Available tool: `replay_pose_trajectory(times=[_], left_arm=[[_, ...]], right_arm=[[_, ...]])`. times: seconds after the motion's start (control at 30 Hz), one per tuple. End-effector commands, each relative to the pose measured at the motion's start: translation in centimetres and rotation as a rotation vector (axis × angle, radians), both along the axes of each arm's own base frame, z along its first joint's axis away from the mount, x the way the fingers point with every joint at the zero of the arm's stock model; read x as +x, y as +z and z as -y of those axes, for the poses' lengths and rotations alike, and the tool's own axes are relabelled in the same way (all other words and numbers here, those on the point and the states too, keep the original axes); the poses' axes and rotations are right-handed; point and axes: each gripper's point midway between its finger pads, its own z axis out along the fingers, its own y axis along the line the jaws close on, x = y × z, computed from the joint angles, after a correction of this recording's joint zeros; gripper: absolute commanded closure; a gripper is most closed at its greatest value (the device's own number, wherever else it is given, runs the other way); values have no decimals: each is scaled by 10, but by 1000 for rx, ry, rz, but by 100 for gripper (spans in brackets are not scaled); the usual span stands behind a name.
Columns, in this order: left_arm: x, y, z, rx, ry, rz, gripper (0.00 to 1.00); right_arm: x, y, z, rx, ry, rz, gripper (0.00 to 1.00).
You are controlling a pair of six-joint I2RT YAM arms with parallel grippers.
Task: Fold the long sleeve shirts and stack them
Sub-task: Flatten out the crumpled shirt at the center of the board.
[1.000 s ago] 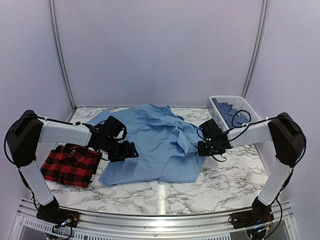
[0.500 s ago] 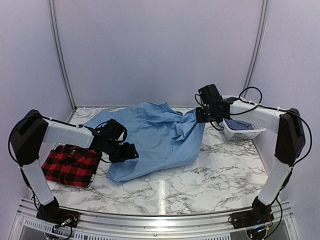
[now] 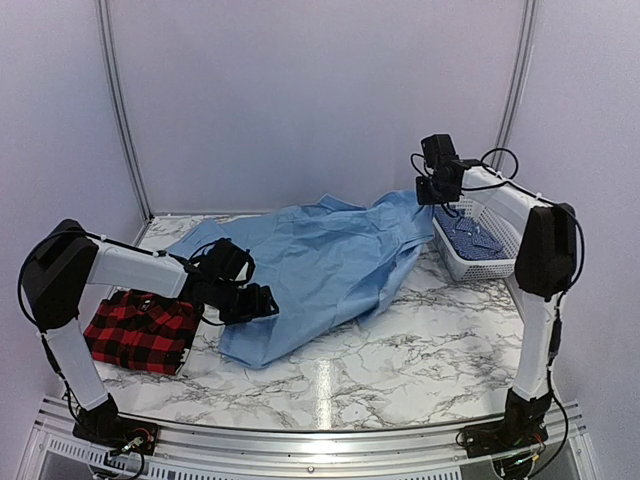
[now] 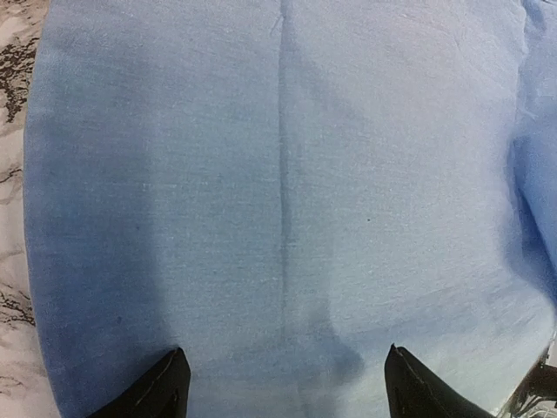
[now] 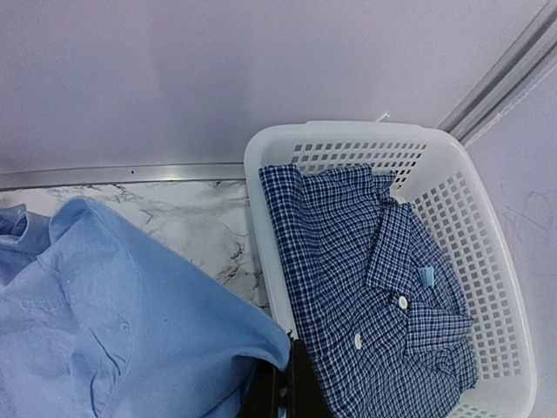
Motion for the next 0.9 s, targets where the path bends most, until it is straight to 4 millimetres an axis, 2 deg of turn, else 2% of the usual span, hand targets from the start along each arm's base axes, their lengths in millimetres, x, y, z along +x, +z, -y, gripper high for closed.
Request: replay_pose_trajectory(times=[0.0,0.07,0.17,0.23,0.33,0.37,0.4,0.53,0.6,0.7,0.87], left_arm=[[-21,-34,-33,116,20,-116,20],[-19,-31,-36,121,23,-109,20],[-15,-27,-40,128,32,-102,20],[-12,-24,-42,120,40,-103,20],[-8,-13,-36,88,32,-86,20],[-6,-8,-33,76,21,-75,20],[-5,-2,-30,69,11,-59,20],[-1,21,-24,44,-14,1,19],[-2,29,-23,34,-18,18,19],[-5,38,-26,28,-7,31,19],[-20,44,-44,35,41,29,19]], right_arm=[[23,1,15,-61,-17,-7,100],[32,7,16,-70,-15,7,100],[40,11,12,-73,3,7,94],[41,12,6,-61,27,1,83],[29,17,-8,-70,53,-5,60],[20,8,-13,-76,67,-26,53],[10,15,-18,-65,85,-13,48],[-30,11,-43,-12,155,-17,36],[-55,5,-57,10,181,-32,35],[-97,-2,-90,48,254,-40,33],[-169,-14,-140,129,346,-62,32]])
